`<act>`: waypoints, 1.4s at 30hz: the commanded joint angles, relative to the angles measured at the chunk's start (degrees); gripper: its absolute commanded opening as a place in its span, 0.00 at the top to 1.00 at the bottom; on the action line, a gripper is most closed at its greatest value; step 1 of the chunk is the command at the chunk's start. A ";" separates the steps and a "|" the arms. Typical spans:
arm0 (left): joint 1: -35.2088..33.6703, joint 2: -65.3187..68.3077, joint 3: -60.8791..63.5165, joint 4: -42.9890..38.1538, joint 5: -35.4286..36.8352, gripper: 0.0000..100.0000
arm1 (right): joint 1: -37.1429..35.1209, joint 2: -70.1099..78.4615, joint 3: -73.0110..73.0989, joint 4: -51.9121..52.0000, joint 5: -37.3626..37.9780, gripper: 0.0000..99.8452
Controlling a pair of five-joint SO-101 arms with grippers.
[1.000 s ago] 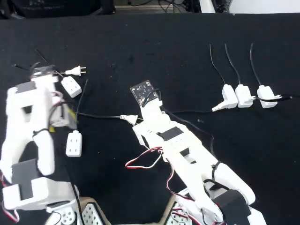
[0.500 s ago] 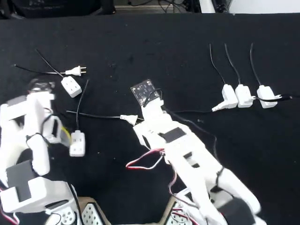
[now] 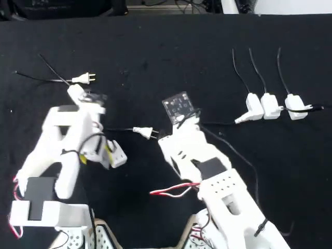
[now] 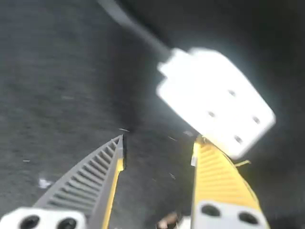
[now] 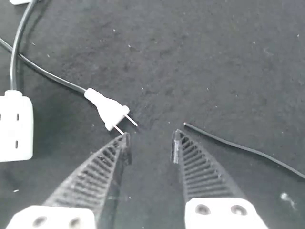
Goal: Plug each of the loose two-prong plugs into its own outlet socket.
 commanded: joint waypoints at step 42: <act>-17.19 8.62 -17.36 -2.55 21.54 0.77 | 1.32 0.40 -0.13 -2.90 0.53 0.87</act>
